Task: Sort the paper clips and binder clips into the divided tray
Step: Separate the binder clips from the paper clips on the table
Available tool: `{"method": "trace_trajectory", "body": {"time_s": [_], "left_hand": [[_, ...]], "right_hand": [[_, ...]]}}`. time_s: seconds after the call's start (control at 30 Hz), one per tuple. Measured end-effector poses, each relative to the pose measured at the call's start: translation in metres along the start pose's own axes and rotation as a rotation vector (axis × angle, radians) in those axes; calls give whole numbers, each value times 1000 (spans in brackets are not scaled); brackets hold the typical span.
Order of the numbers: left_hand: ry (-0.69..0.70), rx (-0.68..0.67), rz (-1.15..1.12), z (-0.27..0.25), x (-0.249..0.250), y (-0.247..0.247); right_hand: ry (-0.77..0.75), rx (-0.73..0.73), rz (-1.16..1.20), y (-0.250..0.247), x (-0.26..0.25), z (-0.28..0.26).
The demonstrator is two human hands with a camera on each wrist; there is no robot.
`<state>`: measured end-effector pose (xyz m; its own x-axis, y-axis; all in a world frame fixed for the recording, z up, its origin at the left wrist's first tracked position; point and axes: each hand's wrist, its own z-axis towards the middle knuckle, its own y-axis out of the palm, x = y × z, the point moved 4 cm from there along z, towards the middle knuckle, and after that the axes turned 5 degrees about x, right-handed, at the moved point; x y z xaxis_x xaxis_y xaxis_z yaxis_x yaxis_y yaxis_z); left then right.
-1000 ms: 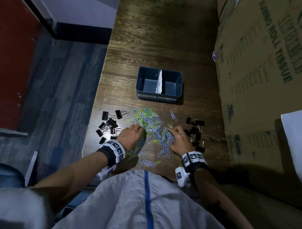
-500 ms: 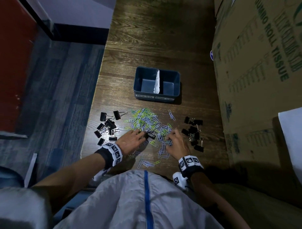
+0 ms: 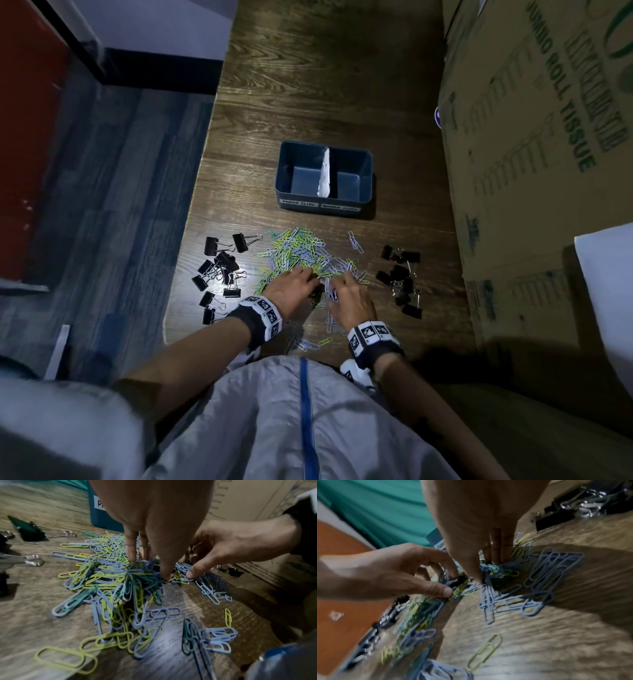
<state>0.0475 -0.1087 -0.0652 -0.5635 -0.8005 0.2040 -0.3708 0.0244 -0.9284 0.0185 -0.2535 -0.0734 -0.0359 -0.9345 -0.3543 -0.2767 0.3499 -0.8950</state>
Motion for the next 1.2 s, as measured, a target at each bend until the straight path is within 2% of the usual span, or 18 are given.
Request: {"method": "trace_trajectory", "body": {"time_s": [0.2,0.3,0.4,0.53,0.67,0.73,0.8,0.93,1.2], "left_hand": [[-63,247,-347,-12,-25,-11],[-86,292,-303,-20,-37,-14],[-95,337,-202,-26,-41,-16],[18,324,-133,-19,-23,-16],[89,92,-75,-9,3,-14],[70,2,-40,-4,7,-9],[49,-20,-40,-1,9,-5],[24,23,-116,1,9,-4],[-74,296,-414,-12,-16,-26]], "right_hand": [[9,116,261,-8,14,3],[46,155,283,-16,27,3],[19,133,208,-21,31,3],[-59,101,94,-21,19,3],[-149,-74,46,-4,1,7],[-140,-94,35,0,-4,8],[-114,-77,64,1,-7,8],[-62,-44,115,-1,-8,8],[32,42,233,-8,3,4]]}}
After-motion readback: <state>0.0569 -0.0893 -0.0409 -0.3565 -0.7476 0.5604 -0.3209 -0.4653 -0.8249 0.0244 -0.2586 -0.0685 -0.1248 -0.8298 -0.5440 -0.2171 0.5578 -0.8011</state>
